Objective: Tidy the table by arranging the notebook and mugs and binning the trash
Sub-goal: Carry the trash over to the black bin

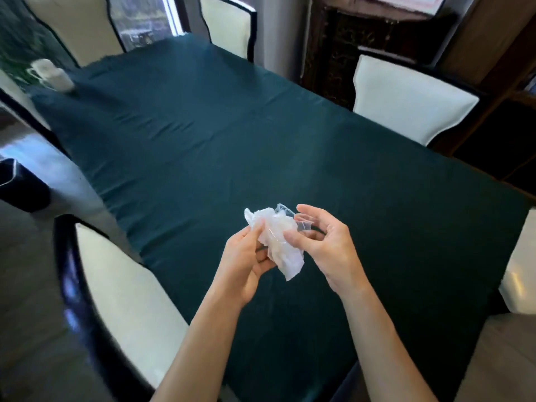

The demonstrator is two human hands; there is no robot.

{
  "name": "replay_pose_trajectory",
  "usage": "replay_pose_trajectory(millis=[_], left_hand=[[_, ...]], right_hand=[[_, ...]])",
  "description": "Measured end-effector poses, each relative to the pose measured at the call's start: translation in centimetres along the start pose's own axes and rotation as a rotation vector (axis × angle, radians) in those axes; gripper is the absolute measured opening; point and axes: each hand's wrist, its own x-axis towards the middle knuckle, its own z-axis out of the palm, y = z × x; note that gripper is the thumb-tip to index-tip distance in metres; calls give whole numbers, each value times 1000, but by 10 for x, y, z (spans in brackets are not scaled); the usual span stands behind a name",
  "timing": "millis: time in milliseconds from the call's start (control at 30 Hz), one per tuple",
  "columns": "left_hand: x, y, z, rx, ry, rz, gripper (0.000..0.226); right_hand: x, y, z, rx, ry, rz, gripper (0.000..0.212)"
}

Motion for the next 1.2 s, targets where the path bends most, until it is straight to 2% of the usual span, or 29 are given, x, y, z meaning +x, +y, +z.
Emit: replay_pose_trajectory(millis=[100, 167, 267, 367, 433, 600, 767, 933, 1000, 1100, 1200], left_hand=[[-45, 21, -40, 3, -141, 106, 43], [-74, 30, -71, -8, -155, 172, 44], [-121, 42, -127, -100, -78, 219, 43], [-167, 49, -186, -203, 29, 234, 34], [-197, 52, -226, -233, 105, 246, 31], [-268, 51, -320, -195, 333, 280, 22], [-321, 43, -393, -154, 476, 376, 19], [-340, 43, -441, -255, 609, 420, 58], [-342, 45, -456, -219, 623, 431, 55], [-336, 50, -476, -142, 621, 458, 34], [-318, 61, -493, -105, 649, 445, 32]], right_hand=[[-28, -17, 48, -61, -28, -47, 58], [-48, -22, 83, -79, -40, -48, 61], [-84, -24, 149, -50, -106, 32, 65], [-123, -15, 217, -6, -293, 96, 44], [-148, -8, 262, 77, -374, 111, 39], [-201, 8, 358, 151, -560, 97, 28], [-230, 28, 429, 126, -680, 115, 31], [-228, 39, 476, 76, -780, 116, 30], [-222, 42, 491, 56, -814, 111, 28], [-206, 46, 514, 53, -857, 108, 29], [-183, 45, 539, 43, -885, 103, 27]])
